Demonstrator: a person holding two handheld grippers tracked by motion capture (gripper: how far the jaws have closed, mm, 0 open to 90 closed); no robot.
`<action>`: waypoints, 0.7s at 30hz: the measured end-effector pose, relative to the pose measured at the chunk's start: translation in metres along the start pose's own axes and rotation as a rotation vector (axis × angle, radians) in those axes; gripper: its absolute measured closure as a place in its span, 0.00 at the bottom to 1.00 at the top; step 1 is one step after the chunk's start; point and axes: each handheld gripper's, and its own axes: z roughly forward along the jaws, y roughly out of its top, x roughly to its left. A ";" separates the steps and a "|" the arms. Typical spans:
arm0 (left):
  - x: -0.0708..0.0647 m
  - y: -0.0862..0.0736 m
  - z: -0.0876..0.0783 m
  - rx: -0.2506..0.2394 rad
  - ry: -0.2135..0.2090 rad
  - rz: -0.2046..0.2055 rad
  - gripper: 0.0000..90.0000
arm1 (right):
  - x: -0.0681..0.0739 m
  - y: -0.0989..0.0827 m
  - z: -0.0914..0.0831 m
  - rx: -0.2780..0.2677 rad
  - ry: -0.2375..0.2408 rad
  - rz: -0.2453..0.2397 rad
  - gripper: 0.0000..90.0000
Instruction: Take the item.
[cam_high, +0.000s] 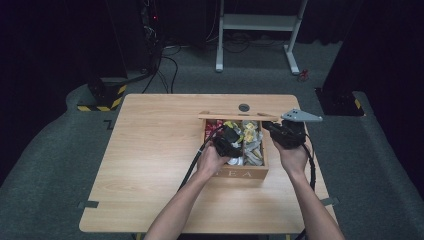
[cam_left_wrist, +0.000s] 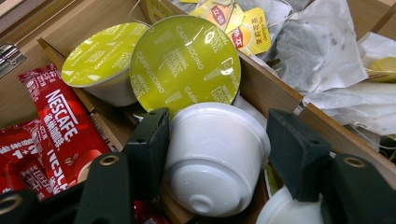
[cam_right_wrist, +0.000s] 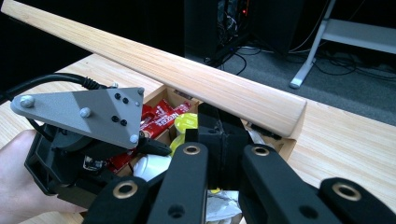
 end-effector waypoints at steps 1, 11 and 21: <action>0.000 0.000 0.000 -0.002 -0.003 0.000 0.46 | 0.000 0.000 0.000 0.001 0.000 0.002 1.00; 0.004 -0.003 -0.005 -0.034 -0.040 -0.012 0.46 | 0.000 0.000 0.000 0.000 0.000 0.000 1.00; 0.006 -0.003 -0.018 -0.091 -0.072 -0.002 0.47 | 0.000 0.000 0.000 -0.001 -0.001 0.000 1.00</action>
